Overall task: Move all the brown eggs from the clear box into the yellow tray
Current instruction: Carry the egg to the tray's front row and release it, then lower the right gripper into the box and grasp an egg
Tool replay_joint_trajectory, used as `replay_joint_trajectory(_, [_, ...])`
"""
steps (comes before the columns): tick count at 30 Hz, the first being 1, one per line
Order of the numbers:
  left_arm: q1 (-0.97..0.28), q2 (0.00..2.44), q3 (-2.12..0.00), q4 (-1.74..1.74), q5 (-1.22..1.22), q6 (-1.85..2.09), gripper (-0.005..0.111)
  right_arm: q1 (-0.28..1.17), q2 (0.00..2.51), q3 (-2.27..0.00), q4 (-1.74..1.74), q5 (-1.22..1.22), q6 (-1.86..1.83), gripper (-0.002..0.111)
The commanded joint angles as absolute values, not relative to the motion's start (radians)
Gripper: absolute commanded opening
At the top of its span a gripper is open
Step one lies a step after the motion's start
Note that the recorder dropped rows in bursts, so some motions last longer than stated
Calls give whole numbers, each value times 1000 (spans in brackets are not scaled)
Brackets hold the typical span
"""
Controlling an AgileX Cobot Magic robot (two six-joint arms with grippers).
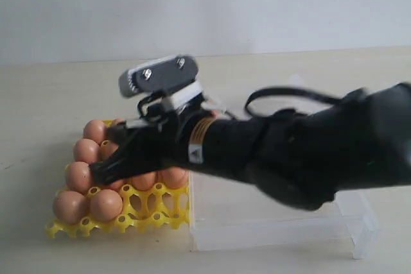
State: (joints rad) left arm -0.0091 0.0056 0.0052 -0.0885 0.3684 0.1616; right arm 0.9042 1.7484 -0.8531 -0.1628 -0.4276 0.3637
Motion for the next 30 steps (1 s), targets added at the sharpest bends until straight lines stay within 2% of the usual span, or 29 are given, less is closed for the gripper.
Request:
replay_joint_trajectory(1, [-10, 0, 0, -92, 361, 157, 0, 799, 1567, -857, -32, -140, 153, 0])
replay_joint_trajectory(6, [-10, 0, 0, -92, 361, 157, 0, 625, 1501, -865, -34, 86, 155, 0])
replay_joint_trajectory(11, [-10, 0, 0, -92, 361, 157, 0, 529, 1616, -1030, -6, 354, 113, 0])
replay_joint_trajectory(14, [-10, 0, 0, -92, 361, 157, 0, 484, 1711, -1140, 59, 393, 113, 1])
replay_joint_trajectory(18, [-10, 0, 0, -92, 361, 157, 0, 453, 1842, -1285, 80, 498, 104, 18])
replay_joint_trajectory(25, [-10, 0, 0, -92, 361, 157, 0, 452, 2032, -1468, 369, 664, 65, 60])
replay_joint_trajectory(27, [-10, 0, 0, -92, 361, 157, 0, 454, 2063, -1485, 410, 662, 45, 65])
replay_joint_trajectory(30, [-10, 0, 0, -92, 361, 157, 0, 454, 2103, -1507, 429, 648, 47, 65])
